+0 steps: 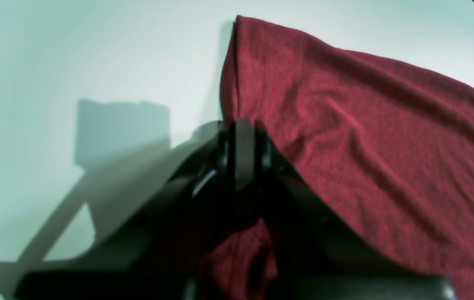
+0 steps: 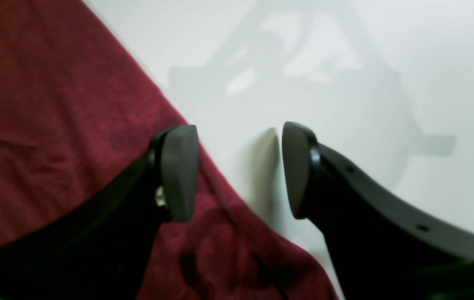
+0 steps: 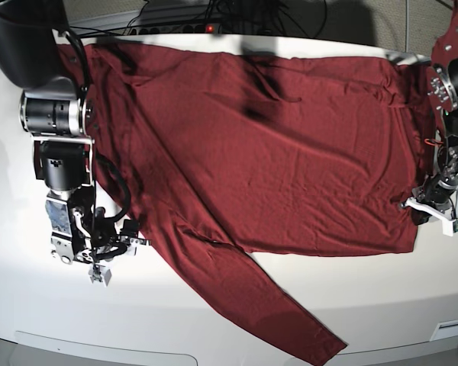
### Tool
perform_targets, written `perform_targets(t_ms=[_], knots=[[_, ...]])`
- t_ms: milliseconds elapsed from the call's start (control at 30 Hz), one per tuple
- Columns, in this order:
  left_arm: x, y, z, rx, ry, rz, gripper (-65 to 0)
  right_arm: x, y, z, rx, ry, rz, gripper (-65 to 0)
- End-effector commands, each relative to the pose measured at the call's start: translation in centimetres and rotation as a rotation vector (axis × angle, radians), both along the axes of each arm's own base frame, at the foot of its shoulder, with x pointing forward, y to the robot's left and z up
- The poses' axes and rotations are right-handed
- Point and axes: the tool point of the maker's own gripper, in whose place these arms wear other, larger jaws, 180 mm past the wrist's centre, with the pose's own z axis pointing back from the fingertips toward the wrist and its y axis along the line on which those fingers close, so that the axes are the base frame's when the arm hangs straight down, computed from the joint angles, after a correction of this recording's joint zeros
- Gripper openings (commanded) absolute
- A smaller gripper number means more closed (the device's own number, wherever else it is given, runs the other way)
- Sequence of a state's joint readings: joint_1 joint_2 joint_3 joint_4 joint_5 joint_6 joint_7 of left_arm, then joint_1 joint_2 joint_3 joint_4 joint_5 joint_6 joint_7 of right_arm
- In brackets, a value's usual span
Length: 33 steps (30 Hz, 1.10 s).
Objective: Fold the T-shirt properly
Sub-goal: 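Move the right gripper to the hem corner and grasp both hem corners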
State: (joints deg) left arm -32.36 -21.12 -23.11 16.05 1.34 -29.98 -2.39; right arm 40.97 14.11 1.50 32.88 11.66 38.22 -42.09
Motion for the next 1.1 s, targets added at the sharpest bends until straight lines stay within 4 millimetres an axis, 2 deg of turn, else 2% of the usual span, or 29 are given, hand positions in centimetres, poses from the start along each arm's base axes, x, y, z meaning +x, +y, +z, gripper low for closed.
perform_targets(t_ms=[0,167,467,867,1067], knots=[[0.6,0.9,0.9,0.016,-0.009,0.006,-65.0,1.9,0.3,2.1,0.014,-0.058,0.005,-32.4],[0.5,0.9,0.9,0.015,-0.004,0.005,-65.0,0.9,2.5,0.6,0.021,-0.011,0.056,-32.4],[0.4,0.8,0.7,0.015,0.004,0.003,-65.0,0.2,3.4,-0.1,0.002,0.026,0.086,-32.5],[0.4,0.8,0.7,0.013,0.004,0.0,-65.0,2.6,3.9,3.3,0.043,-0.024,0.076,-32.5],[0.4,0.8,0.7,0.013,0.004,0.0,-65.0,2.4,3.9,3.1,0.041,-0.012,0.078,-32.5]])
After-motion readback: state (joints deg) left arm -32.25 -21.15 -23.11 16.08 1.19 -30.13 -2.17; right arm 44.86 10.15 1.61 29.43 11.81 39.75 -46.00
